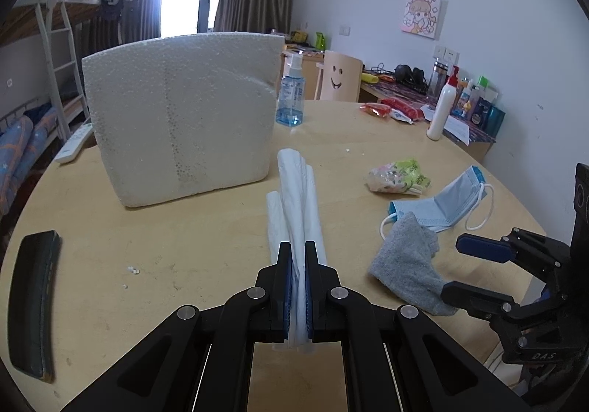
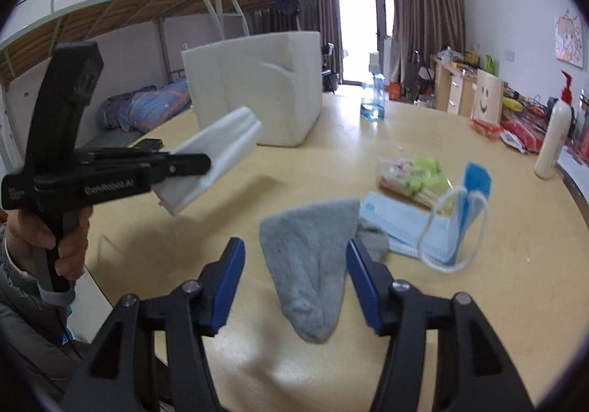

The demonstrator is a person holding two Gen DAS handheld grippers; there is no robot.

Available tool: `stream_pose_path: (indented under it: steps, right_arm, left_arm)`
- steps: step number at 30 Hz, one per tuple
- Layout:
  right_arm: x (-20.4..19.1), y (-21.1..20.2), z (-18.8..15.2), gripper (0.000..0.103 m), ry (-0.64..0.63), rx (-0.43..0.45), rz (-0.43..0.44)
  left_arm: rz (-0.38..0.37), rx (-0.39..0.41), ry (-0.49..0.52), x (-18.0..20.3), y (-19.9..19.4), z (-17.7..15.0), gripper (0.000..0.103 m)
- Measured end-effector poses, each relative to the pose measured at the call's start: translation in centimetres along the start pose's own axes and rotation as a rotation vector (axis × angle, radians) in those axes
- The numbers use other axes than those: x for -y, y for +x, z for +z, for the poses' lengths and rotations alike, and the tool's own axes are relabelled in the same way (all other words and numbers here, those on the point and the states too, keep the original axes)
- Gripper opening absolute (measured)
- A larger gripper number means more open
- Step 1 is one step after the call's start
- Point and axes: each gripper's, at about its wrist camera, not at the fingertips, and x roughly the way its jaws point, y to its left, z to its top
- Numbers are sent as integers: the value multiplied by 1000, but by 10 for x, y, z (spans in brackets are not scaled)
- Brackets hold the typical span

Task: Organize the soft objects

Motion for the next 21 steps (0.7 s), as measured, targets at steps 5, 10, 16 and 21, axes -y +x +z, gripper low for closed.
stream_pose_path:
  steps: [5,10,16,21]
  right_arm:
    - [1,13,9,62,-9,-15,-27]
    - [5,32,11,62,-19,-74,-76]
    - [1,44,8,62,-39,-126,-86]
    - [1,52,4,61,-45,-175,-108]
  left_arm:
    - [-4,-6,-4,-5,2,-1,6]
    - [-9,-14,-14,-9,6,-1,6]
    - [-23,-22,-23,-14,11,-1,6]
    - [-24,-26,-31,-16,12,-2,6]
